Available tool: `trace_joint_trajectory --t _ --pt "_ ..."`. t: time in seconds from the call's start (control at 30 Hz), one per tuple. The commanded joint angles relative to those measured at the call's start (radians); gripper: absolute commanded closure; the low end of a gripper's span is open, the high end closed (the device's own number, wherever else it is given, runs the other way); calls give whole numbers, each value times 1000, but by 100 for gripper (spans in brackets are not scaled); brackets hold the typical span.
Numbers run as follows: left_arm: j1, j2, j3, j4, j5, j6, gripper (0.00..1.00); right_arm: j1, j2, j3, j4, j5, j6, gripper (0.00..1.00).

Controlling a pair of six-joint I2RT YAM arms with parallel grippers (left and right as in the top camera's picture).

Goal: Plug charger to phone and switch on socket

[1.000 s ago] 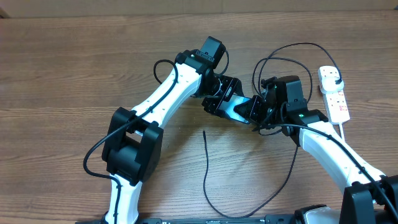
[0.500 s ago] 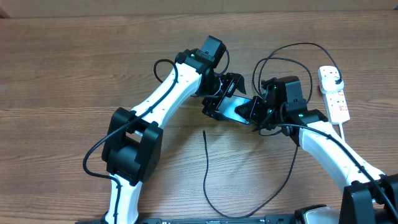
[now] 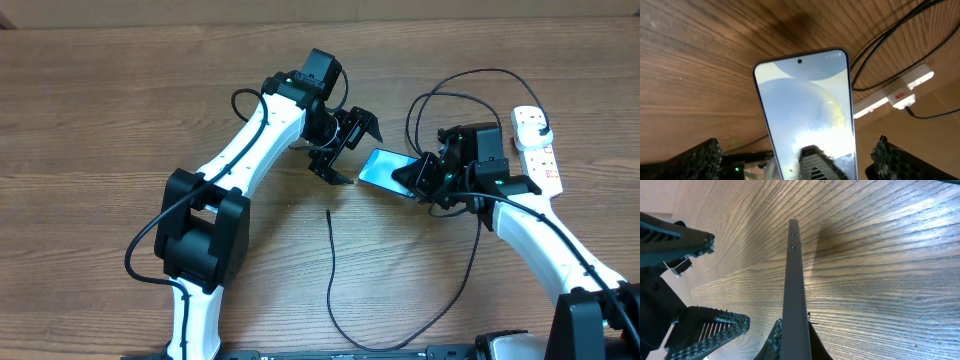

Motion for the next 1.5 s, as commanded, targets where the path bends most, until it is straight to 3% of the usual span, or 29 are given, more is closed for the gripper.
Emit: trace_joint_trajectory --t 0.0,0.37,1.47 --pt "0 -23 28 -3 -48 77 0 -15 -2 11 11 -43 0 96" --pt "1 -129 28 -26 -217 127 0 -66 -2 11 15 -80 158 96" --pt "1 -135 28 -21 -238 123 0 -75 -2 11 76 -253 841 96"
